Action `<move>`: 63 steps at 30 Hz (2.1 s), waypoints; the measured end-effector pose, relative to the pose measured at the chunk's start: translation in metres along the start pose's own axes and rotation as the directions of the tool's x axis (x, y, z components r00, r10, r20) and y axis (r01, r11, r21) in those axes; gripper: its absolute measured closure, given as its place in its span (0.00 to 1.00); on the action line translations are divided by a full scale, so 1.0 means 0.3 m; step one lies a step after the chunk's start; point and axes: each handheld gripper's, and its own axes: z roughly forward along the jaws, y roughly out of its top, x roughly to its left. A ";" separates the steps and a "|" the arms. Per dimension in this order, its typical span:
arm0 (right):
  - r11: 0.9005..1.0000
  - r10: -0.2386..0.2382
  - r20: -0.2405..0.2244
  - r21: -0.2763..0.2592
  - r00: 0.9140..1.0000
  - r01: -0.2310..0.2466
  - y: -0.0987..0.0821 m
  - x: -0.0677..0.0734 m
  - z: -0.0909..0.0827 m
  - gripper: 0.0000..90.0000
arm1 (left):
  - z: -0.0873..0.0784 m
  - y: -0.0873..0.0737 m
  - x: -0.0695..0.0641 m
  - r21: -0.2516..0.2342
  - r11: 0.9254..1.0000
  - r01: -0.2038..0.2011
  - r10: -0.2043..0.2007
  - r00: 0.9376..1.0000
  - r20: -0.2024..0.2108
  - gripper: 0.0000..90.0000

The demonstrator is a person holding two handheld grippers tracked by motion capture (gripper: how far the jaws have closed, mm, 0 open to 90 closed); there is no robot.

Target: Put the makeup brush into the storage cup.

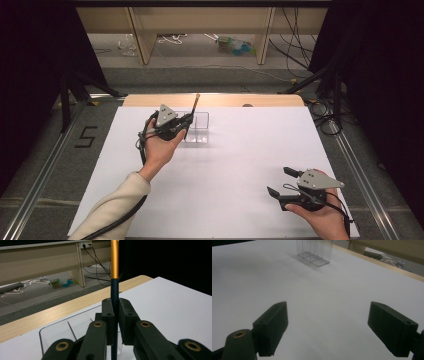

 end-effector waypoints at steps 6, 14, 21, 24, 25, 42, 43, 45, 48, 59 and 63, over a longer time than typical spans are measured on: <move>1.000 -0.002 0.000 -0.001 1.000 0.002 0.000 -0.001 0.000 0.20 | 0.003 0.002 -0.002 0.000 1.000 0.009 -0.009 1.000 0.005 0.93; 1.000 -0.001 -0.001 0.001 1.000 0.001 0.000 -0.001 0.000 0.20 | 0.008 0.006 -0.001 -0.003 1.000 0.008 -0.008 1.000 0.003 0.93; 1.000 0.000 -0.001 0.001 1.000 0.000 -0.001 -0.001 0.000 0.20 | 0.014 0.012 -0.003 -0.006 1.000 0.010 -0.010 1.000 0.004 0.93; 1.000 0.000 -0.001 0.002 1.000 0.000 -0.001 -0.001 0.000 0.20 | 0.016 0.015 -0.002 -0.007 1.000 0.009 -0.009 1.000 0.002 0.93; 1.000 0.000 -0.001 0.002 1.000 0.000 -0.001 -0.001 0.000 0.20 | 0.016 0.015 -0.001 -0.008 1.000 0.010 -0.010 1.000 0.003 0.93; 1.000 0.000 0.000 0.004 1.000 0.000 -0.001 -0.002 0.000 0.20 | 0.023 0.027 0.005 -0.022 1.000 0.016 -0.016 1.000 0.004 0.93; 1.000 0.002 -0.001 0.003 1.000 -0.002 -0.001 -0.001 0.000 0.20 | 0.024 0.028 0.004 -0.021 1.000 0.016 -0.016 1.000 0.002 0.93; 1.000 -0.003 0.002 0.004 1.000 0.003 -0.002 -0.002 0.001 0.20 | 0.025 0.029 0.004 -0.021 1.000 0.016 -0.016 1.000 0.002 0.93; 1.000 0.002 -0.001 0.003 1.000 -0.002 -0.001 -0.001 0.000 0.20 | 0.026 0.031 0.005 -0.022 1.000 0.016 -0.016 1.000 0.001 0.93; 1.000 0.001 -0.001 0.003 1.000 -0.001 -0.002 -0.002 0.000 0.20 | 0.030 0.040 0.007 -0.028 0.999 0.024 -0.024 1.000 0.002 0.93; 1.000 -0.001 0.000 0.004 1.000 0.001 -0.002 -0.002 0.000 0.20 | 0.031 0.044 0.009 -0.032 0.999 0.021 -0.021 1.000 0.002 0.93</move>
